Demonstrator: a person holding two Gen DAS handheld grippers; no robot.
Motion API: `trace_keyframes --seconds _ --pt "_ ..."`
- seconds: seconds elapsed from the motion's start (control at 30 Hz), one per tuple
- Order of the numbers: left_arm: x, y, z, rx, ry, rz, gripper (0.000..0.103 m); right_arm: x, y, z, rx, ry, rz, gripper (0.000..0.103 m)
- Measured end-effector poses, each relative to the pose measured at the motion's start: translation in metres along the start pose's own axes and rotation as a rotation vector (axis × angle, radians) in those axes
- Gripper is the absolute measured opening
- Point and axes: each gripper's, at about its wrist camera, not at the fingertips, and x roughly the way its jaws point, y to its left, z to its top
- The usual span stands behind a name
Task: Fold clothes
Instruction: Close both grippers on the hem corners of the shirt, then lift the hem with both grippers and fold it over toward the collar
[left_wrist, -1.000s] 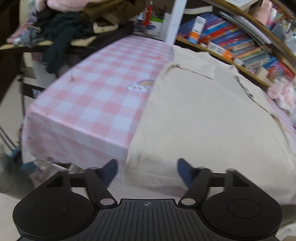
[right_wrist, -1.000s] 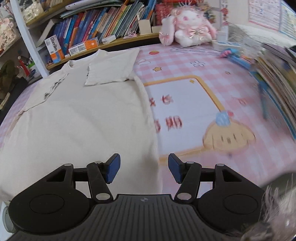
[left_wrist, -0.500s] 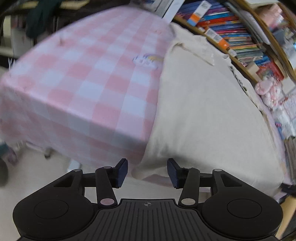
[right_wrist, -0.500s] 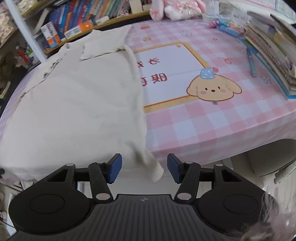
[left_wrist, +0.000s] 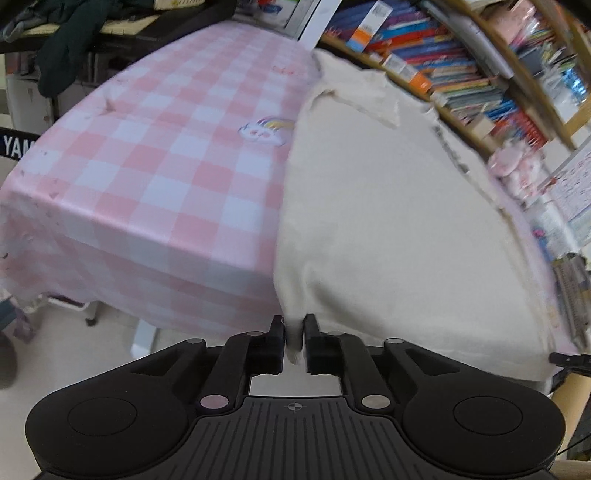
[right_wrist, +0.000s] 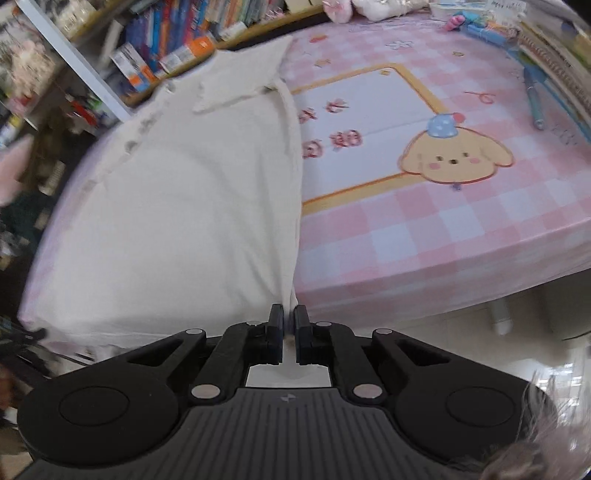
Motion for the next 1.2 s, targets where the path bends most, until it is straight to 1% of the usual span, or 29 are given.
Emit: trace_keyframes --seconds 0.07,0.1,0.17,0.27,0.37,0.4,0.47,0.5,0.53,0.7,1.0,1.2 --pt "0.004 0.003 0.002 0.004 0.005 0.007 0.018 0.003 0.003 0.001 -0.028 0.01 -0.008 0.014" --pt "0.006 0.004 0.003 0.006 0.004 0.011 0.022 0.006 0.006 0.001 -0.047 0.017 -0.01 0.023" --pt "0.008 0.008 0.005 -0.011 -0.002 0.0 0.024 0.012 0.008 0.003 -0.068 0.03 -0.001 0.032" --pt "0.014 0.014 0.007 -0.037 0.014 -0.03 0.024 0.02 0.006 0.006 -0.069 0.047 0.026 0.032" --pt "0.016 0.019 0.005 -0.062 0.012 -0.051 0.024 0.028 0.001 0.011 -0.042 0.065 0.058 0.031" --pt "0.016 0.02 0.004 -0.077 0.01 -0.059 0.022 0.03 0.0 0.013 -0.037 0.077 0.066 0.03" --pt "0.015 0.02 0.003 -0.1 0.0 -0.068 0.016 0.03 -0.001 0.014 -0.035 0.083 0.073 0.021" --pt "0.015 0.02 0.002 -0.112 -0.005 -0.071 0.007 0.03 -0.001 0.014 -0.034 0.087 0.077 0.008" --pt "0.014 0.019 0.002 -0.125 -0.007 -0.071 0.007 0.029 -0.001 0.015 -0.033 0.089 0.08 0.006" --pt "0.007 0.015 -0.002 -0.127 -0.002 -0.055 0.005 0.014 -0.002 0.012 -0.03 0.059 0.085 0.004" --pt "-0.02 0.021 -0.018 -0.131 -0.019 -0.105 0.005 -0.014 -0.009 -0.008 0.031 0.02 0.118 0.004" --pt "-0.026 0.02 -0.031 -0.119 0.015 -0.117 0.005 -0.027 -0.012 -0.025 0.065 0.006 0.109 0.004"
